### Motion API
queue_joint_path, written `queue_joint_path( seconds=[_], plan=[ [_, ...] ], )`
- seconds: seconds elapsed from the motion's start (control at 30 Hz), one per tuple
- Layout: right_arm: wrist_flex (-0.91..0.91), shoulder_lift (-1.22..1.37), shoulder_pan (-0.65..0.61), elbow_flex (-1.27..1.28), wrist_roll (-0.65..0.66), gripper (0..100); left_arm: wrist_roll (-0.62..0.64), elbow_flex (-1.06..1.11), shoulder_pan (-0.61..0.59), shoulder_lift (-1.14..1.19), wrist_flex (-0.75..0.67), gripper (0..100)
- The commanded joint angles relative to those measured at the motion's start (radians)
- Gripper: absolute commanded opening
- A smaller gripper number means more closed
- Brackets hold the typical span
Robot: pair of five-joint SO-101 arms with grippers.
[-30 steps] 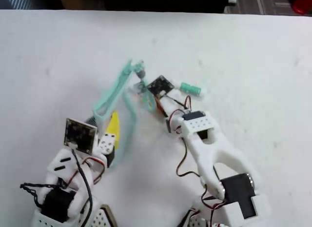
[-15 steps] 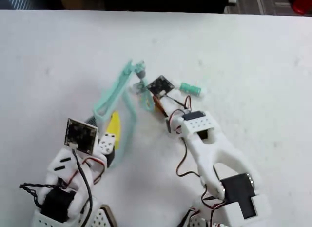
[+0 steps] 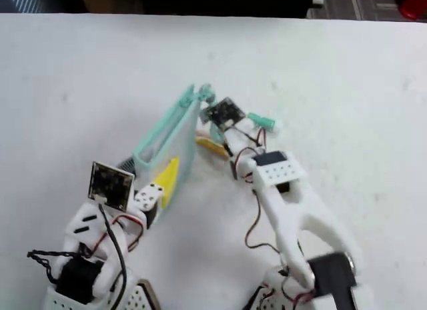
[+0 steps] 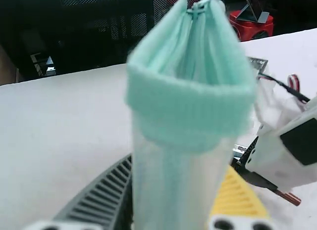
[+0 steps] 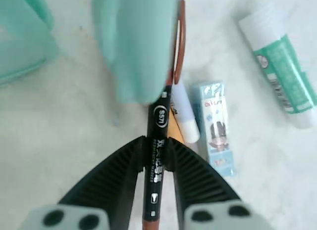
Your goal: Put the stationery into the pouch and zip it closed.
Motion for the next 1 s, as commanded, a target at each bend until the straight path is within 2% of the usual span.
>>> queue_joint_path(
  seconds=[0.0,0.17,0.27,0.43,0.5,0.8,0.97],
  plan=[
    [0.068,-0.240,0.041,-0.026,-0.074,1.6,-0.012,-0.011,0.007,0.001,0.008,19],
    [0.082,-0.673,0.101,-0.029,-0.095,1.5,-0.054,-0.057,0.008,0.001,0.064,19],
    [0.171,-0.897,0.093,-0.058,-0.061,1.5,-0.048,-0.063,0.008,0.001,0.071,19],
    [0.229,-1.066,0.091,-0.206,-0.046,1.5,-0.048,-0.061,0.012,0.001,0.066,19],
    [0.226,-1.069,0.044,-0.290,-0.058,1.5,-0.046,-0.061,0.016,0.001,0.066,19],
    [0.249,-0.805,-0.383,-0.667,-0.071,1.5,-0.046,-0.061,0.018,0.001,0.066,19],
    [0.265,-0.631,-0.498,-0.812,-0.259,1.5,-0.046,-0.061,0.036,0.001,0.066,19]
  ],
)
